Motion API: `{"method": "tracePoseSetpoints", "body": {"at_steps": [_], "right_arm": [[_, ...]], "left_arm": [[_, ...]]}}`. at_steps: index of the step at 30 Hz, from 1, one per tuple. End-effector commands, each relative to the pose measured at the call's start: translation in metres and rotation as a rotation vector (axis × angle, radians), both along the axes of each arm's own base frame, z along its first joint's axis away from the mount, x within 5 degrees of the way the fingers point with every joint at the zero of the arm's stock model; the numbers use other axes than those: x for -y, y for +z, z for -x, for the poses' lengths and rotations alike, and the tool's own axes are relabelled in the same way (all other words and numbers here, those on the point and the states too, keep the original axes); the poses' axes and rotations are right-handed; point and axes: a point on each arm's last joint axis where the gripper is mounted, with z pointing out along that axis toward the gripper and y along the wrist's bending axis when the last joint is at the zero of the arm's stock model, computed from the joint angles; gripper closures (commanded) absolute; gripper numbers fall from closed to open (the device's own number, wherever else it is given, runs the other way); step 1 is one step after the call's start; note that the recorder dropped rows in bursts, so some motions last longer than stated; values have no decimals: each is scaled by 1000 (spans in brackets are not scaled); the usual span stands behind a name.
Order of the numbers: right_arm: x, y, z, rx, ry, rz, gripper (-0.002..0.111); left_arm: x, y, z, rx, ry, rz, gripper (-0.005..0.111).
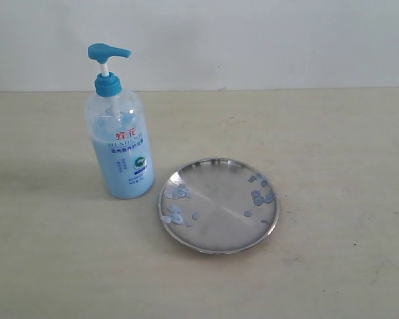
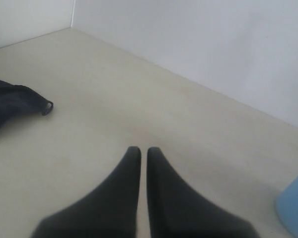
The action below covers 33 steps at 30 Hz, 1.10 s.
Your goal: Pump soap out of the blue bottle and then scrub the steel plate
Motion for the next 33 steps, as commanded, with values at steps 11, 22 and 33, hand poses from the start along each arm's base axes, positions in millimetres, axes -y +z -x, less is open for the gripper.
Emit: {"method": "tracePoseSetpoints", "body": {"at_steps": [11, 22, 33], "right_arm": [[-4, 2, 0, 26, 44, 9, 109], [-4, 2, 0, 26, 44, 9, 109], [-4, 3, 0, 29, 44, 8, 109]], "left_arm": [[0, -1, 1, -1, 8, 15, 102], [0, -1, 0, 1, 6, 15, 102], [1, 10, 13, 167, -1, -44, 102]]}}
